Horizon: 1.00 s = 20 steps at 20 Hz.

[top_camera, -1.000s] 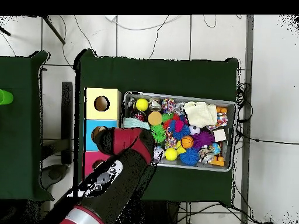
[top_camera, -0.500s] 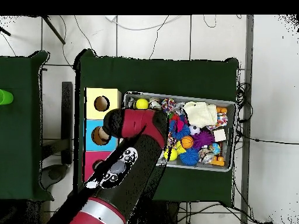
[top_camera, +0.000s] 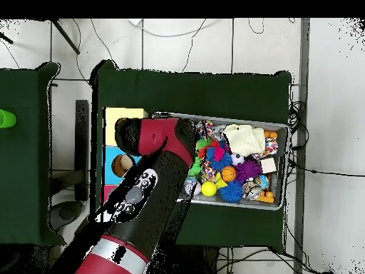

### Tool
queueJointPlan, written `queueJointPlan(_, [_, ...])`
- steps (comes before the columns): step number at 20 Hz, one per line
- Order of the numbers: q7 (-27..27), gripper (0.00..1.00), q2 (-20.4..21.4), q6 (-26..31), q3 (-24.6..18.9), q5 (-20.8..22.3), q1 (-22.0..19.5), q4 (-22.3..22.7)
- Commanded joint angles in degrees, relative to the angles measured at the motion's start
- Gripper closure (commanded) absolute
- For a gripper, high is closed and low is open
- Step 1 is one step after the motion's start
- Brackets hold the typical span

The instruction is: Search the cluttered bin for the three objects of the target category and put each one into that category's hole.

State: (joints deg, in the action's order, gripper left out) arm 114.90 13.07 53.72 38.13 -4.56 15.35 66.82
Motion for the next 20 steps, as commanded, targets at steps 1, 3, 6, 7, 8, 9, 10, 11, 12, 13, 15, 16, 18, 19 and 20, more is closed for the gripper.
queueJointPlan(1, [13.48, 0.0, -5.07, 5.05, -3.68, -1.14, 1.46, -5.25])
queueJointPlan(3, [14.77, 0.0, -5.62, 4.83, -3.54, -1.65, 2.07, -5.24])
queueJointPlan(6, [17.33, 0.0, -5.89, 1.43, -3.72, -2.69, 2.99, -3.44])
queueJointPlan(7, [17.65, 0.0, -5.99, 0.75, -3.83, -2.9, 3.14, -3.0])
queueJointPlan(8, [17.96, 0.0, -6.07, -0.01, -3.97, -3.21, 3.28, -2.49])
queueJointPlan(9, [18.23, 0.0, -6.2, -0.59, -4.05, -3.47, 3.48, -2.18])
queueJointPlan(10, [18.61, 0.0, -6.48, -0.67, -3.89, -3.7, 3.83, -2.12])
queueJointPlan(11, [19.27, 0.0, -6.67, -0.71, -3.7, -3.97, 4.17, -1.94])
queueJointPlan(12, [19.82, 0.0, -6.65, -1.43, -3.77, -4.31, 4.47, -1.14])
queueJointPlan(13, [20.37, 0.0, -6.4, -2.97, -3.99, -4.67, 4.65, 0.09])
queueJointPlan(15, [21.45, 0.0, -5.48, -6.96, -5.2, -5.74, 4.89, 3.72])
queueJointPlan(16, [21.38, 0.0, -5.0, -8.47, -5.94, -6.17, 4.92, 5.61])
queueJointPlan(18, [21.98, 0.0, -4.4, -12.47, -6.92, -6.92, 5.18, 9.35])
queueJointPlan(19, [21.84, 0.0, -4.05, -14.59, -7.62, -7.25, 5.11, 11.22])
queueJointPlan(20, [21.93, 0.0, -3.63, -16.32, -8.58, -8.11, 4.77, 13.11])
